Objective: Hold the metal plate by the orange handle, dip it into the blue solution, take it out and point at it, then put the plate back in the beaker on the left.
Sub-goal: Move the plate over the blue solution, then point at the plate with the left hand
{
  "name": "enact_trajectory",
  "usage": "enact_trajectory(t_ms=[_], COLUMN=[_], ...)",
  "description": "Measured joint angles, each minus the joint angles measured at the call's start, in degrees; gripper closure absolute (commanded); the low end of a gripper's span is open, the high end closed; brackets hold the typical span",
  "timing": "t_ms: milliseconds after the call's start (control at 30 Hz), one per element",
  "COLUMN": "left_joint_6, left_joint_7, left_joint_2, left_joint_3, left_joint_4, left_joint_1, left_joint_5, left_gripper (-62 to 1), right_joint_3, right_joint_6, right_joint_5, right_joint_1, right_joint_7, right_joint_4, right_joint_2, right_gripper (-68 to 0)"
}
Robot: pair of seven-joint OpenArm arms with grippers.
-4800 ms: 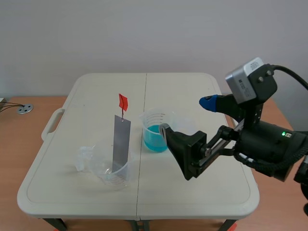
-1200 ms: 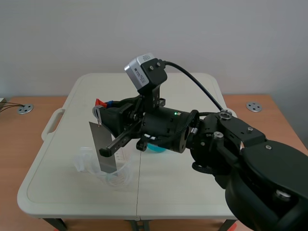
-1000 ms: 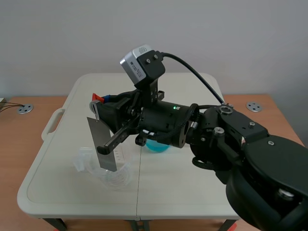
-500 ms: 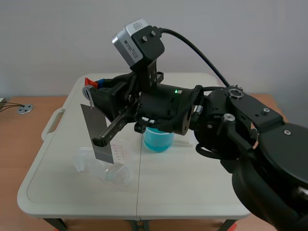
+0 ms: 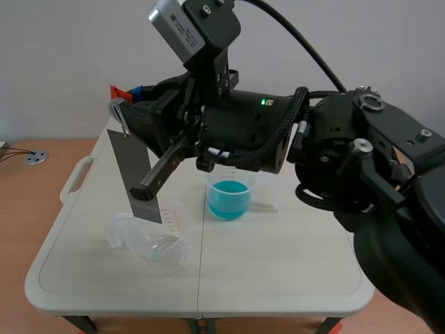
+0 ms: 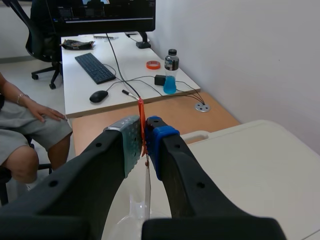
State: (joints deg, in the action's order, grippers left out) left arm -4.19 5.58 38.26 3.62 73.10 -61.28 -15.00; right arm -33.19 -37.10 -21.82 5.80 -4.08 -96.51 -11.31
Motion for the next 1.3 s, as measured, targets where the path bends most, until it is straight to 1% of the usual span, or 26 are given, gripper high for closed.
enact_trajectory(t_ms=[233,333,433,533,567,700,933,1033,1133,1200,1267,1300], left_joint_6=[0.00,0.02,0.02,0.00,0.02,0.00,0.02,0.02,0.02,0.02,0.02,0.00], left_joint_7=[0.00,0.00,0.00,0.00,0.00,0.00,0.02,0.09,0.15,0.15,0.00,0.02], left_joint_2=[0.00,0.00,0.00,0.00,0.00,0.00,0.00,0.00,0.00,0.00,0.02,0.11], left_joint_3=[0.00,0.00,0.00,0.00,0.00,0.00,0.00,0.00,0.00,0.00,-0.02,-0.04], left_joint_4=[0.00,0.00,0.00,0.00,0.00,0.00,0.00,0.00,0.00,0.00,0.00,0.00], left_joint_1=[0.00,0.00,0.00,0.00,0.00,0.00,0.00,0.02,0.02,0.13,0.37,0.50], left_joint_5=[0.00,-0.02,-0.04,-0.04,-0.04,-0.04,-0.04,-0.04,-0.02,0.09,1.64,1.73], left_gripper=[-8.4,-8.4,-8.4,-8.4,-8.4,-8.4,-8.4,-8.4,-8.3,-8.3,-8.3,-8.3], right_joint_3=[0.00,0.02,0.68,3.17,4.13,7.48,11.30,13.22,13.62,13.62,13.62,13.62], right_joint_6=[-0.02,0.00,-0.04,0.00,-0.02,0.02,-0.02,0.02,-0.02,0.00,0.02,0.24], right_joint_5=[-0.09,-0.13,-0.66,-3.13,-3.32,-5.62,-8.24,-8.22,-8.63,-10.45,-11.67,-11.93], right_joint_1=[0.02,0.02,0.02,0.02,0.02,0.02,0.04,0.07,0.76,1.95,3.54,4.24], right_joint_7=[-0.76,-2.71,-2.75,-2.86,-2.86,-2.91,-2.82,-2.62,-2.69,-2.67,-3.06,-3.37], right_joint_4=[-5.29,-7.04,-8.26,-8.68,-8.76,-8.76,-8.76,-8.76,-8.76,-8.76,-8.76,-8.76], right_joint_2=[-1.46,-2.05,-2.71,-3.19,-3.54,-5.77,-9.68,-10.97,-12.41,-13.51,-14.40,-14.67], right_gripper=[-1.3,-1.3,-1.3,-1.3,-1.3,-1.3,-1.3,-1.3,-1.3,-1.3,-1.3,-1.3])
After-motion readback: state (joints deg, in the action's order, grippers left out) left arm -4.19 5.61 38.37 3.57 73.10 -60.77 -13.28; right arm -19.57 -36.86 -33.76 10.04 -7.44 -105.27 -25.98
